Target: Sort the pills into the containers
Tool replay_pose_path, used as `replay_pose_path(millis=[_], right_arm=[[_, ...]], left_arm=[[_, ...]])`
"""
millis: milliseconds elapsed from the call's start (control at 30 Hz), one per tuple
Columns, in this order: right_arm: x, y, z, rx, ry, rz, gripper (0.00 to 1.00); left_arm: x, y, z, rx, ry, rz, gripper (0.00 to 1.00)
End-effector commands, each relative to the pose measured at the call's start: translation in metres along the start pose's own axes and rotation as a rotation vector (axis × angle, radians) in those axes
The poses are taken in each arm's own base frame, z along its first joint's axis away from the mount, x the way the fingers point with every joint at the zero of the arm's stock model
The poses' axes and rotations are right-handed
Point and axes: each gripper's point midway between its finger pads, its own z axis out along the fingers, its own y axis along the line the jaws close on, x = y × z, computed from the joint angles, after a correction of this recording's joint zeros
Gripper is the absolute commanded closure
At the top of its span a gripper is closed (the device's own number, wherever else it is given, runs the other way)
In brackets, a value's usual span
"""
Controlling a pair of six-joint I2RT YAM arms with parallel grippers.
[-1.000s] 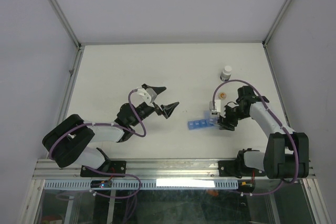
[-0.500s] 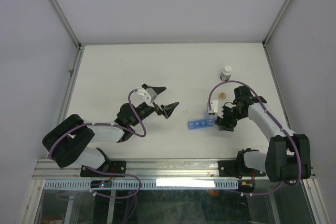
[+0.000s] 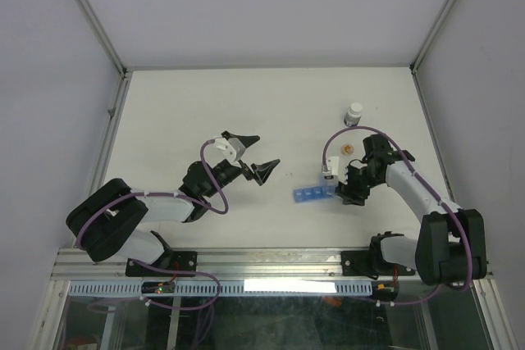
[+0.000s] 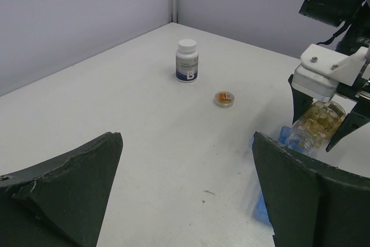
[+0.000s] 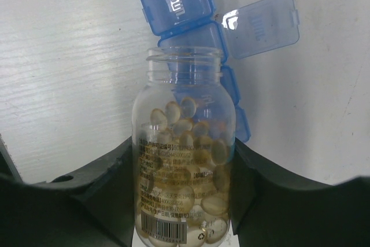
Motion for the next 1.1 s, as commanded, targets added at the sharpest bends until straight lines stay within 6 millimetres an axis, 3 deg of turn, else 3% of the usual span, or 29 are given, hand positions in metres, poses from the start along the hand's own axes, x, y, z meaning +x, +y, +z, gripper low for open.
replay_pose_path(millis=[0,100,233,333,433,600,667,767,1067], right_arm=[[-0.011,-0.013,-0.009,0.060,-0.014,-0.010,0.99],[-0.013,-0.003,-0.007,0.011,-0.029,-0.022,0.98],[-0.007,-0.018,-0.011,0.097,0.017,-0.006,0.98],[-0.014,-0.008,-0.011,0.046,-0.022,-0.024,0.98],[-0.007,-0.020,-0.012,0.106,0.022,-0.006,0.98],[-0.015,-0.014,-0.013,0.081,-0.014,-0.010,0.98],[-0.013,-0.016,-0.013,0.095,-0.009,-0.016,0.98],[-0.011,-0.013,-0.010,0.070,-0.003,-0.014,0.97],[-0.009,-0.016,-0.007,0.076,0.023,0.000,0.98]], left_arm=[[-0.014,0.000,0.001,0.014,-0.059,0.032,0.01],[-0.014,0.000,0.001,0.015,-0.060,0.031,0.01],[-0.015,0.000,0.001,0.018,-0.061,0.033,0.01],[-0.015,-0.001,0.001,0.022,-0.060,0.036,0.01],[-0.014,-0.002,0.001,0.031,-0.059,0.037,0.01],[-0.013,-0.033,0.000,0.220,-0.055,0.101,0.01],[0.000,-0.043,0.000,0.290,-0.033,0.114,0.01],[-0.002,-0.051,-0.005,0.339,-0.064,0.132,0.01],[0.003,-0.054,-0.006,0.358,-0.058,0.141,0.01]])
